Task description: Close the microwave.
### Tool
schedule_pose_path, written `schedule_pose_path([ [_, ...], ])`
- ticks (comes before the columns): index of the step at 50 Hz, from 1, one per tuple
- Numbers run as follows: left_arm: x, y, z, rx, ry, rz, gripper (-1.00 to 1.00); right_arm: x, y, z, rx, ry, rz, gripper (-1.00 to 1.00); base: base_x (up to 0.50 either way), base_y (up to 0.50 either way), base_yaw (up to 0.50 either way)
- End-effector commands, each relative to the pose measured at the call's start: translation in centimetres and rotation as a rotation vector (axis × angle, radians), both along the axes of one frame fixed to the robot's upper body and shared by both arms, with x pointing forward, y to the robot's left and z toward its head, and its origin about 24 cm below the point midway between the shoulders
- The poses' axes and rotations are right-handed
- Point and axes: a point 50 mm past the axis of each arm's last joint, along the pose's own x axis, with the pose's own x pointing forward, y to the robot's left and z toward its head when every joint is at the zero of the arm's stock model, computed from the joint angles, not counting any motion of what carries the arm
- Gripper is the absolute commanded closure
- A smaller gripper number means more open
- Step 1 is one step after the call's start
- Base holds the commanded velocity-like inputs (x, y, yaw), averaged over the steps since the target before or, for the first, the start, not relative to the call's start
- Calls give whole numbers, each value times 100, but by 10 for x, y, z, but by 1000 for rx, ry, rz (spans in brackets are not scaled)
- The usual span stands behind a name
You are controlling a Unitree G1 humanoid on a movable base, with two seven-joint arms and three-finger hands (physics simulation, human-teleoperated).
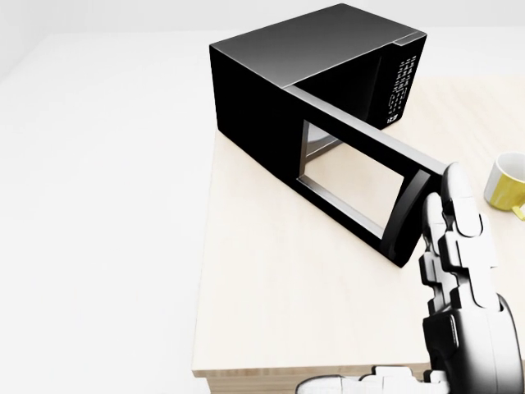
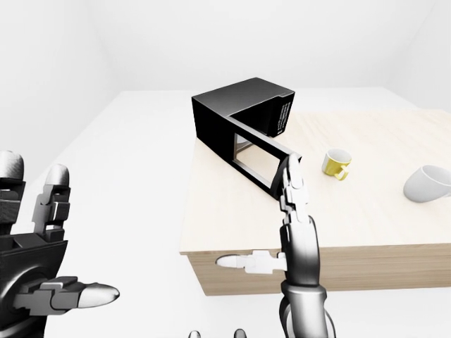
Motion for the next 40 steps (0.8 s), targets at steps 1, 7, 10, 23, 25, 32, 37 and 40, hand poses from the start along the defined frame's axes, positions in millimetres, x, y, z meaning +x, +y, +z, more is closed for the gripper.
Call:
schedule_pose_path([
  [1, 2, -3, -3, 8, 20, -2, -100, 1, 0, 2, 10, -15, -13, -100, 0, 0, 0],
  [7, -1, -3, 3, 12, -5, 5, -100, -2, 5, 6, 0, -30, 14, -100, 0, 0, 0],
  [10, -3, -1, 4, -9, -14, -2, -100, -3, 6, 7, -10, -35, 16, -100, 26, 1, 0],
  [23, -3, 0, 5, -7, -25, -5, -100, -3, 6, 6, -8, -30, 15, -100, 50, 4, 0],
  [25, -3, -1, 5, -6, -25, -4, -100, -2, 7, 5, -10, -25, 14, -100, 50, 4, 0],
  [32, -3, -1, 4, -2, -23, -4, -100, -2, 7, 4, -13, -23, 14, -100, 50, 4, 0],
  [37, -2, -1, 4, -1, -20, -5, -100, -1, 7, 3, -14, -21, 13, -100, 50, 4, 0],
  [40, -2, -2, 4, -1, -18, -7, -100, -1, 7, 3, -14, -19, 12, -100, 50, 3, 0],
])
